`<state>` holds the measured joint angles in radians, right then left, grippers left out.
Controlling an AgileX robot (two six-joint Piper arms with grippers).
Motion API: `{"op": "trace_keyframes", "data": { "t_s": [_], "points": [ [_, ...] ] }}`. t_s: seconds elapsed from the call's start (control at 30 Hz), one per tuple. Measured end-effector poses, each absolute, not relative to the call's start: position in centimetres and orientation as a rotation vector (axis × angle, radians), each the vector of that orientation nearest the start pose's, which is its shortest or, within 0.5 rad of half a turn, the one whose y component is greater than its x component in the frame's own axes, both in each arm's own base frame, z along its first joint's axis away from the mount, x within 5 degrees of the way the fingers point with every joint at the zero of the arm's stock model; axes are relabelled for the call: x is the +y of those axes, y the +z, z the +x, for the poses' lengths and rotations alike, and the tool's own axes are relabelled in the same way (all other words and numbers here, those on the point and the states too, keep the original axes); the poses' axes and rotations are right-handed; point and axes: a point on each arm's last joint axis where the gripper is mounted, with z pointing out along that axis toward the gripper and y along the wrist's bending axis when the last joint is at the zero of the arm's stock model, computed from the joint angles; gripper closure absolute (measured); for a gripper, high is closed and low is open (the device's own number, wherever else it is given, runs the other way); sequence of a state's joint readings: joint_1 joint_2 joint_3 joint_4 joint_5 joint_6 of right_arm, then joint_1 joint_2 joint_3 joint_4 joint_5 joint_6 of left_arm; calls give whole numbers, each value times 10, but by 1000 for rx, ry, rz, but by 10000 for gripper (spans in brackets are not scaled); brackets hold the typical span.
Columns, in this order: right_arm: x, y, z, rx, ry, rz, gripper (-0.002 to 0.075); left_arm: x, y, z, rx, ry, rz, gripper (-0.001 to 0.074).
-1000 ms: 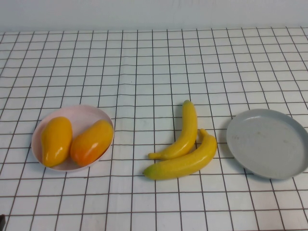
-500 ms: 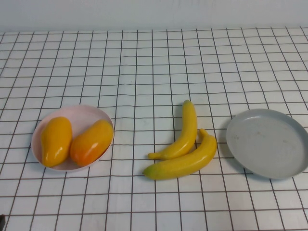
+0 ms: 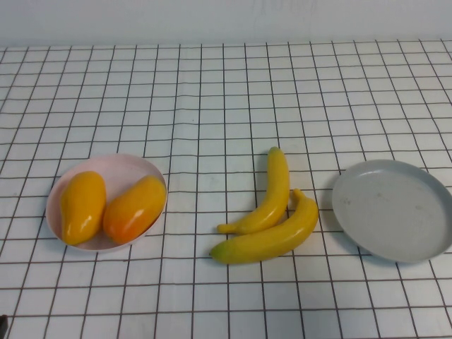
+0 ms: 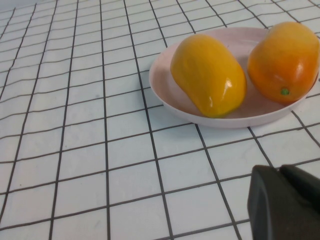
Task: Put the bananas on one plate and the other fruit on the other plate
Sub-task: Put another type of fruit in the right plate
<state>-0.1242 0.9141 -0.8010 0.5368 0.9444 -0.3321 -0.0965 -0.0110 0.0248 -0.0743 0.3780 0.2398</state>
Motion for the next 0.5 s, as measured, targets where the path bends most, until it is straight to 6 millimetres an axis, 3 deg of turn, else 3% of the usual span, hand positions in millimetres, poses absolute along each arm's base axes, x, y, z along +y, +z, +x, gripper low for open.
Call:
{"op": "trace_keyframes", "data": {
  "t_s": [0.23, 0.37, 0.5],
  "points": [
    [23, 324, 191, 2746, 218, -150, 744, -8, 172, 52, 1855, 25, 268, 738],
    [43, 323, 204, 2827, 101, -259, 744, -8, 172, 52, 1855, 25, 268, 738],
    [72, 317, 231, 2864, 39, -400, 744, -8, 172, 52, 1855, 25, 268, 738]
  ]
}}
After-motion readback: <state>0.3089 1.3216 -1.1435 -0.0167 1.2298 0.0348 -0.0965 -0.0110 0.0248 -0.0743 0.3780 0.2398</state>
